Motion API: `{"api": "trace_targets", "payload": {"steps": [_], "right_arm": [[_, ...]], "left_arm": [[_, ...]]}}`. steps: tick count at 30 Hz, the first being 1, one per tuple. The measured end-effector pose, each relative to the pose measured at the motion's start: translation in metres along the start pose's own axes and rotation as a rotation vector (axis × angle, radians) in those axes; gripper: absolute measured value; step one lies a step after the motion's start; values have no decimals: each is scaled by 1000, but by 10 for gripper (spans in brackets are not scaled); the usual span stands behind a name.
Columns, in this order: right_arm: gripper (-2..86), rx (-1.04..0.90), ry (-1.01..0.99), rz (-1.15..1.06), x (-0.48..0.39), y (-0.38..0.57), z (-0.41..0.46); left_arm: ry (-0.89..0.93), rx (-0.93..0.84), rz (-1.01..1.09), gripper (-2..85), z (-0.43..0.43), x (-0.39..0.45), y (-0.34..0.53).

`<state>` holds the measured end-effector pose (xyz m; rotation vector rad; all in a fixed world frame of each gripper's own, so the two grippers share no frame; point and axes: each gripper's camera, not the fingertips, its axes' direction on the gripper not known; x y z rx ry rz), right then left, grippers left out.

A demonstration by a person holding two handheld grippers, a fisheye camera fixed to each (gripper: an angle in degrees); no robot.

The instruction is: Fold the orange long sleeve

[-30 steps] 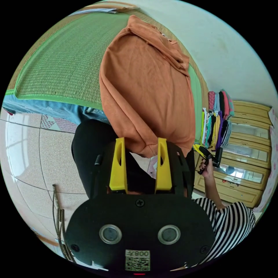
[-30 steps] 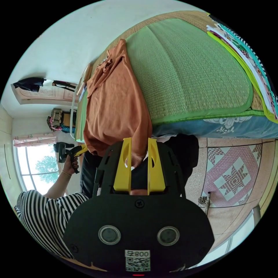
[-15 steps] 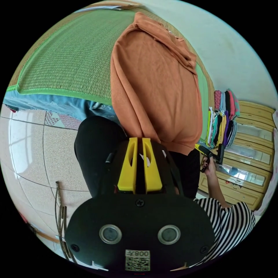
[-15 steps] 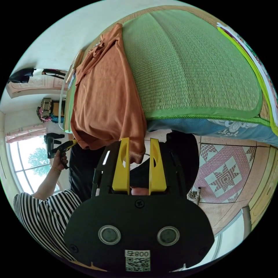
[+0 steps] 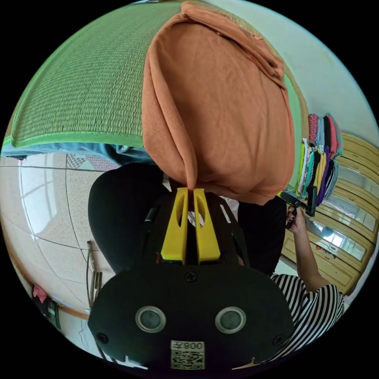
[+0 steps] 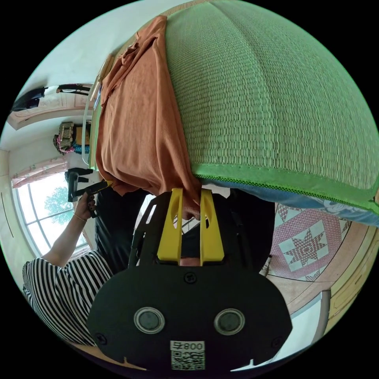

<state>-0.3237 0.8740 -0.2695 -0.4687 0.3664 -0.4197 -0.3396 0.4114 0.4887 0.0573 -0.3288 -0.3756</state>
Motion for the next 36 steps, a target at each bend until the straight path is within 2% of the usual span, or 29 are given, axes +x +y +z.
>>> {"api": "trace_targets", "payload": {"steps": [6,11,14,20,27,30,36], "right_arm": [[25,-16,-60,-80,-16,6,-5],[14,14,-308,-163,-29,24,-46],[11,39,-361,-224,-49,32,-77],[9,44,-381,-323,-95,52,-121],[9,34,-369,-369,-125,112,-128],[10,19,-347,-343,-119,143,-114],[17,-25,-317,-150,-53,166,-40]], "left_arm": [[122,61,60,21,7,-25,18],[369,222,107,16,-12,-64,48],[445,296,169,15,-26,-80,61],[519,375,269,14,-32,-108,86],[586,406,283,13,-11,-160,122],[617,414,244,14,7,-191,138],[664,339,97,21,70,-250,146]]}}
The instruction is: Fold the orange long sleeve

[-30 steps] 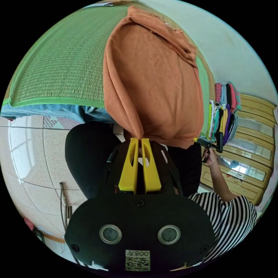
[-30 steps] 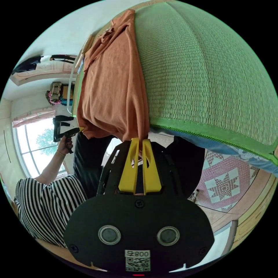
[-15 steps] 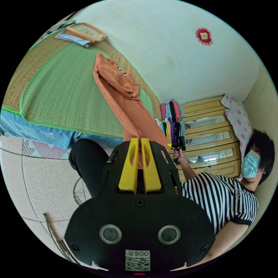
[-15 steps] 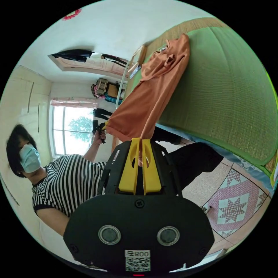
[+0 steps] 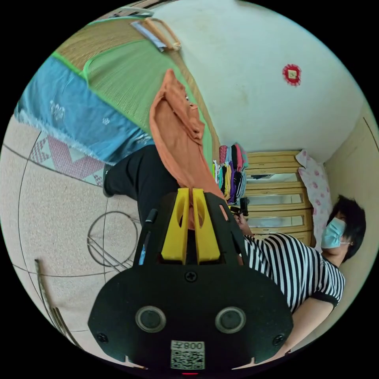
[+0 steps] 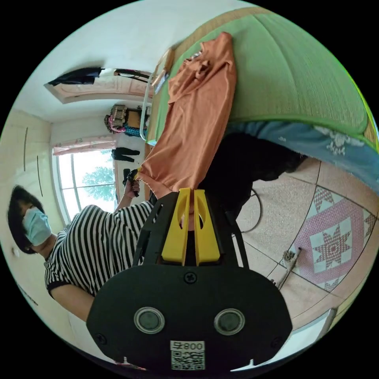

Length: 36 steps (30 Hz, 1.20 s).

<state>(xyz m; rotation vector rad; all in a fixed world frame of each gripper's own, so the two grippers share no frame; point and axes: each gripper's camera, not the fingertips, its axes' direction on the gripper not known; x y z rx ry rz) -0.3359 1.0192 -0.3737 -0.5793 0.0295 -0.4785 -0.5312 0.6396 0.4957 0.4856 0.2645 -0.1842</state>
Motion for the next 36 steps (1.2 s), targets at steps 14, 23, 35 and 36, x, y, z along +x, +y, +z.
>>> {"api": "trace_targets", "payload": {"steps": [14,23,35,36], "right_arm": [[93,220,-197,145,110,108,23],[107,336,-409,166,168,156,48],[56,338,-472,30,168,167,34],[54,337,-467,10,163,168,29]], "left_arm": [[30,-36,-85,134,4,-50,11],[162,-62,-199,122,20,-83,17],[240,-18,-99,72,-9,-65,13],[241,-15,-85,71,-12,-62,12]]}}
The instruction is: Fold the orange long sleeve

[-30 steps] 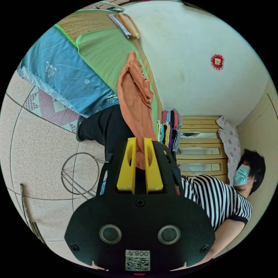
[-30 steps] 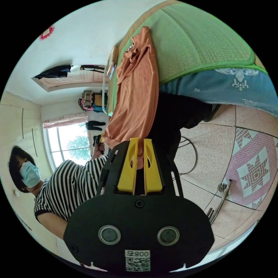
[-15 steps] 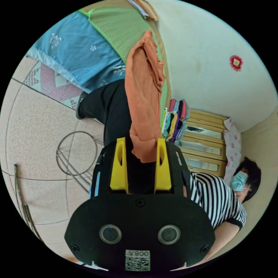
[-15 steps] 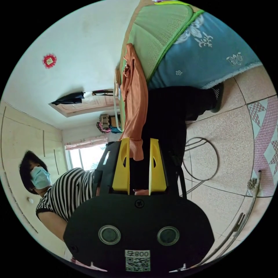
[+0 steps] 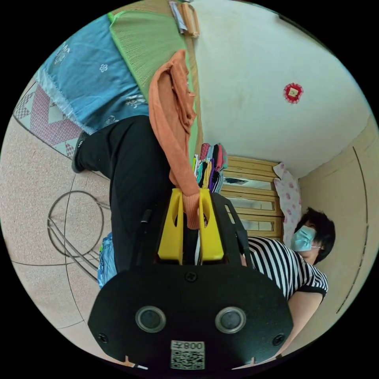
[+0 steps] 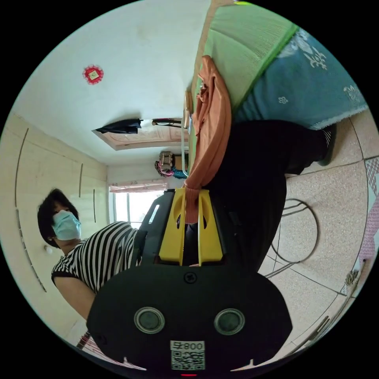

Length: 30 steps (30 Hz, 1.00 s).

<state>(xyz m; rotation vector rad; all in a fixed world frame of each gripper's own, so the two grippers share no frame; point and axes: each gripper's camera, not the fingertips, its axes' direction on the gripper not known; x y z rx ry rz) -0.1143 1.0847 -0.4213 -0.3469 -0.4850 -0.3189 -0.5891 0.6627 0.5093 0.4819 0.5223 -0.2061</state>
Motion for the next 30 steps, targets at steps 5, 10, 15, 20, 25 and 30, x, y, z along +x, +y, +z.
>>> {"api": "trace_targets", "payload": {"steps": [5,10,15,20,25,30], "right_arm": [[37,-21,-4,-205,-72,-6,-17],[30,-9,-30,-366,-127,1,-44],[27,-24,-73,-435,-144,16,-60],[25,19,-88,-347,-113,0,-66],[24,61,-78,-376,-122,-46,-73],[23,66,-36,-417,-142,-126,-66]], "left_arm": [[81,17,156,69,-17,46,-4],[198,54,299,69,-38,88,-1],[243,46,362,69,-55,117,7],[262,71,286,69,-62,127,1],[273,96,320,69,-68,165,-26],[270,120,360,70,-71,214,-75]]}}
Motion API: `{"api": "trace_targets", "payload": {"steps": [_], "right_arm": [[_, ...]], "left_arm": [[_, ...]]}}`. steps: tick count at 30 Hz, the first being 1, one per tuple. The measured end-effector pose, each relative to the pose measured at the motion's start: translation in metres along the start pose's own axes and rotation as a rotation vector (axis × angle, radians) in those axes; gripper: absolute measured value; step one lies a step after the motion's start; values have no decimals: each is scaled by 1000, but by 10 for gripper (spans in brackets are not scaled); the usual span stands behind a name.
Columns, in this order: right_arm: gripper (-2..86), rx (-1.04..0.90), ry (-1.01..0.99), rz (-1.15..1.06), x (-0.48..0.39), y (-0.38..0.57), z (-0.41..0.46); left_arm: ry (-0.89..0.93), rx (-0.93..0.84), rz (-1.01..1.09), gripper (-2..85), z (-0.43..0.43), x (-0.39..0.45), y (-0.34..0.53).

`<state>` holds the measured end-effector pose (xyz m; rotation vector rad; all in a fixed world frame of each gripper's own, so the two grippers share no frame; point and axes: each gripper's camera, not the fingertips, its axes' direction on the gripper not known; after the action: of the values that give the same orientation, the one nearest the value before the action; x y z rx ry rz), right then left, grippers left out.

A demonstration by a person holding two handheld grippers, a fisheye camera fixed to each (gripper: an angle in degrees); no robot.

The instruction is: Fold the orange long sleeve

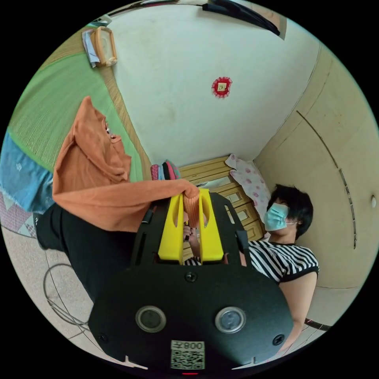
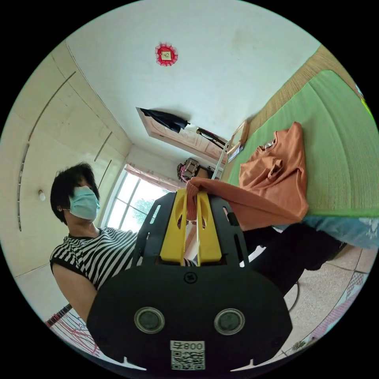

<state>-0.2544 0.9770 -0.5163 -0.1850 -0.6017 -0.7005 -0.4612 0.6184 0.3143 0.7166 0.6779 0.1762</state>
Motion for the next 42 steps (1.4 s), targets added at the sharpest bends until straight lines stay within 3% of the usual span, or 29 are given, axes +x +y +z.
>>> {"api": "trace_targets", "payload": {"steps": [9,17,23,27,33,38,42], "right_arm": [[26,-1,105,0,58,-176,37],[31,-19,225,190,195,-321,91],[30,2,260,421,312,-359,134],[23,100,165,362,308,-363,135],[19,-3,385,176,226,-373,188],[42,-273,819,-28,159,-401,313],[56,-487,1108,-127,155,-410,399]], "left_arm": [[-56,51,33,71,42,38,-145],[-233,86,-86,72,94,27,-276],[-389,141,-324,92,114,-4,-317],[-334,191,-311,102,120,13,-326],[-319,268,-140,94,131,91,-327],[-590,-37,-28,100,199,151,-334],[-827,-184,100,110,248,182,-352]]}}
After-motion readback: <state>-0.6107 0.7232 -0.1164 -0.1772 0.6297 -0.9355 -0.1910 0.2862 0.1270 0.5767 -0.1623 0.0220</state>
